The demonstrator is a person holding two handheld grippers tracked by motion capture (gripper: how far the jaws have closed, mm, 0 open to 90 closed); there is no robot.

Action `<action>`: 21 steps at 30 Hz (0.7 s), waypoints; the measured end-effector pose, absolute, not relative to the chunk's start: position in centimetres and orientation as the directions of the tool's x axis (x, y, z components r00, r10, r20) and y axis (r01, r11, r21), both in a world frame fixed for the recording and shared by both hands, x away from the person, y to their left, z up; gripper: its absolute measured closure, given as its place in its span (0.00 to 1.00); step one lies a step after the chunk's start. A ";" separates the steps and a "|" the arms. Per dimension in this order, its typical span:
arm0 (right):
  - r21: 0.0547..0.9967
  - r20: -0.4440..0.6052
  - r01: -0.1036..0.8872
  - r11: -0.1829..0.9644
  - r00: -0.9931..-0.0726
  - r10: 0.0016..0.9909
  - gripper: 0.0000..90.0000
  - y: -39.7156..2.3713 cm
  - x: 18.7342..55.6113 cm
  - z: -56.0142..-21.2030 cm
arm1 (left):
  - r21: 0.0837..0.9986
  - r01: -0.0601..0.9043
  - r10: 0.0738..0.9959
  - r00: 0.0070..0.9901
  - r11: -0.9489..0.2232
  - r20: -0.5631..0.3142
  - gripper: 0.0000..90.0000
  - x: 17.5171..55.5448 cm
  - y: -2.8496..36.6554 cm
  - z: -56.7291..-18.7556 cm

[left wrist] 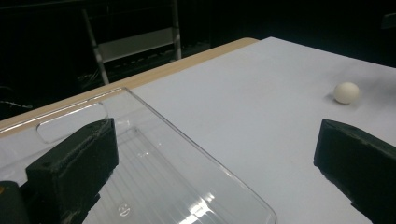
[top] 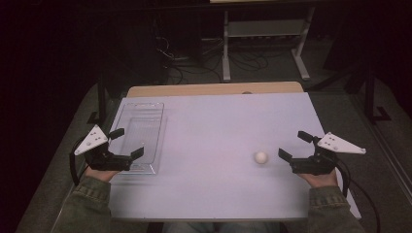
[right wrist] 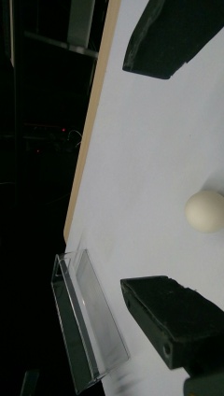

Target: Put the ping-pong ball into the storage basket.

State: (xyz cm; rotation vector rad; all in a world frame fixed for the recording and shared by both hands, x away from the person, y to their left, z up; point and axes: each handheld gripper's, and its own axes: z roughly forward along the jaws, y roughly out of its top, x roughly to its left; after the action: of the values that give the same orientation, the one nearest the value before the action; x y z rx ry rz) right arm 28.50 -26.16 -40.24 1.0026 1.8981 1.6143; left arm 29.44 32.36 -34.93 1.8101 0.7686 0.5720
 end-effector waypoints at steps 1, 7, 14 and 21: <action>0.970 0.114 0.236 0.051 -0.633 0.765 0.00 -26.2 28.5 -40.2 | 0.937 0.235 0.730 0.682 -0.260 0.031 0.00 29.5 32.3 -34.8; 0.970 0.114 0.238 0.053 -0.634 0.765 0.00 -26.2 28.5 -40.3 | 0.930 0.237 0.721 0.692 -0.282 0.042 0.00 29.9 31.8 -34.2; 0.969 0.114 0.240 0.055 -0.636 0.763 0.00 -26.1 28.5 -40.3 | 0.921 0.235 0.696 0.716 -0.310 0.052 0.00 30.5 30.8 -33.6; 0.969 0.114 0.240 0.055 -0.636 0.763 0.00 -26.1 28.5 -40.3 | 0.906 0.237 0.673 0.737 -0.351 0.068 0.00 31.3 29.6 -32.9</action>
State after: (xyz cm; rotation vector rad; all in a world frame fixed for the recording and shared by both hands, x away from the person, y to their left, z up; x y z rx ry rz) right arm 28.52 -26.11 -40.28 1.0013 1.9063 1.6117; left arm 31.25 29.58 -32.92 1.9209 0.6976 0.5374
